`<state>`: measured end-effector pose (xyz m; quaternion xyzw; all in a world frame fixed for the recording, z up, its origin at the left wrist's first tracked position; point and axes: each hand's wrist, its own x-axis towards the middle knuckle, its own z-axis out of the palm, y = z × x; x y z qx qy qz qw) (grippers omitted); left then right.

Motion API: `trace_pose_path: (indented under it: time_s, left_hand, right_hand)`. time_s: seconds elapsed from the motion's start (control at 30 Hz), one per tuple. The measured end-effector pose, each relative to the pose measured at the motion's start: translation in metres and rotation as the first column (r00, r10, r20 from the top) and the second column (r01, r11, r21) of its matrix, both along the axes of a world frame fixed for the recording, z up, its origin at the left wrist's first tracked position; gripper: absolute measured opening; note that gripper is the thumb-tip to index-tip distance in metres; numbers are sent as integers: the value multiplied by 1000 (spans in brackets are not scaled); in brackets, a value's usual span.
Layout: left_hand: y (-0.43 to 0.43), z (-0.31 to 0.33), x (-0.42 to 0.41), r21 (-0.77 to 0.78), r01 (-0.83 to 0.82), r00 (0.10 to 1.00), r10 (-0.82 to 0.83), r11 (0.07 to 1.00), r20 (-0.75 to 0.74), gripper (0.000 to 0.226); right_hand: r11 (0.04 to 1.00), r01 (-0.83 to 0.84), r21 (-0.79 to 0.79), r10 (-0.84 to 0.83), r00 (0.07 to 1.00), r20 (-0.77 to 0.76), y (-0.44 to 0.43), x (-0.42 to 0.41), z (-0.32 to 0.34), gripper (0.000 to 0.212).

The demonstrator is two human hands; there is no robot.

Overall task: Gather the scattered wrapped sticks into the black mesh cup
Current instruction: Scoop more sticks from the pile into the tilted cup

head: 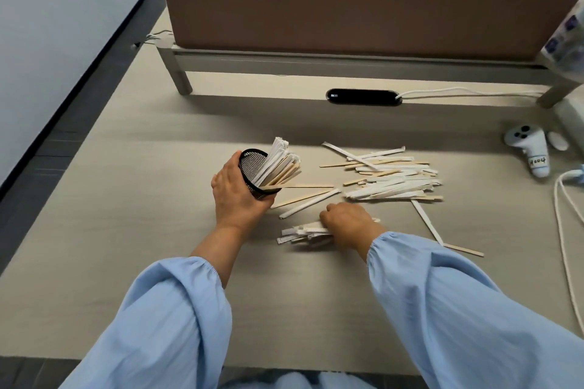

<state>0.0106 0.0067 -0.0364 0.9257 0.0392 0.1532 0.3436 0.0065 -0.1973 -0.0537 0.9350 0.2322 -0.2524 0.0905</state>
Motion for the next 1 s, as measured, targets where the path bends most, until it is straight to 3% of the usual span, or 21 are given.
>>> trace_pose_path:
  time_s: [0.2, 0.5, 1.0]
  left_hand:
    - [2, -4, 4, 2, -29, 1000, 29, 1000, 6, 94]
    - [-17, -4, 4, -15, 14, 1000, -14, 1000, -8, 94]
    - [-9, -5, 6, -6, 12, 1000, -12, 1000, -16, 94]
  right_hand:
    - [998, -57, 37, 59, 997, -53, -1, 7, 8, 52]
    - [996, -69, -52, 67, 996, -53, 3, 6, 13, 35]
    - [999, -13, 50, 11, 999, 41, 6, -2, -1, 33]
